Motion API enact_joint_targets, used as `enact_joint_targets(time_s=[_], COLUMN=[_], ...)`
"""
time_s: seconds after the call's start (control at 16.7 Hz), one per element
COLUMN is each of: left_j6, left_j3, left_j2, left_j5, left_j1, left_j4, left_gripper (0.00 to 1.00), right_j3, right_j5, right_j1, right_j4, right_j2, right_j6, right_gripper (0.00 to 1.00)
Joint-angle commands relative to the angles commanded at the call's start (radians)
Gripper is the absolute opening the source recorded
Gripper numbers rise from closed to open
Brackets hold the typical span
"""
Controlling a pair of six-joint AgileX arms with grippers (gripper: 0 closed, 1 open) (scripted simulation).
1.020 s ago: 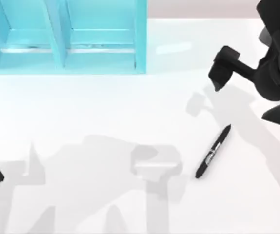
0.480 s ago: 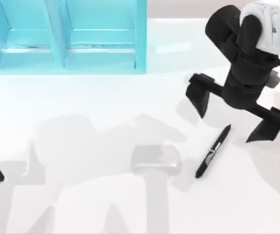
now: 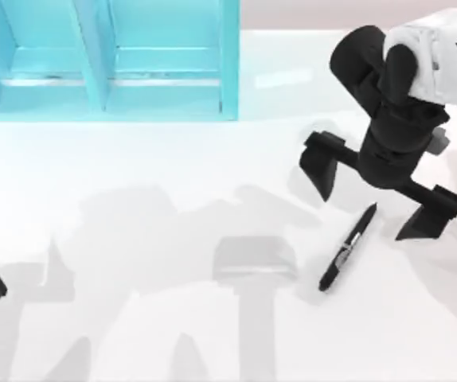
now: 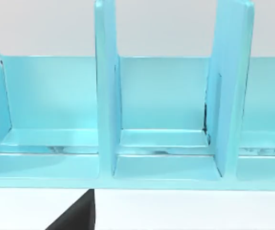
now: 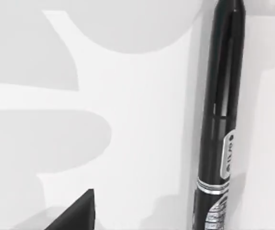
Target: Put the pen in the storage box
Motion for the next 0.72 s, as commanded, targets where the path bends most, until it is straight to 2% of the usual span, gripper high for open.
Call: enact_joint_targets(time_s=[0.36,0.66,0.72], left_j6=[0.000,0.000,0.000], left_j3=[0.000,0.000,0.000], left_j2=[0.000,0.000,0.000], left_j5=[0.000,0.000,0.000], left_j1=[0.000,0.000,0.000], left_j4=[0.000,0.000,0.000], left_gripper=[1.00,1.00,1.00], right_j3=[-0.125,-0.135,-0.135], right_j5=[0.001,0.001,0.001], right_j1=[0.007,0.008,0.008], right_j4=[0.250,0.267,0.267], right_j2=[0.116,0.127,0.127], right_j6=[0.009,0.010,0.010], right_gripper=[1.00,1.00,0.92])
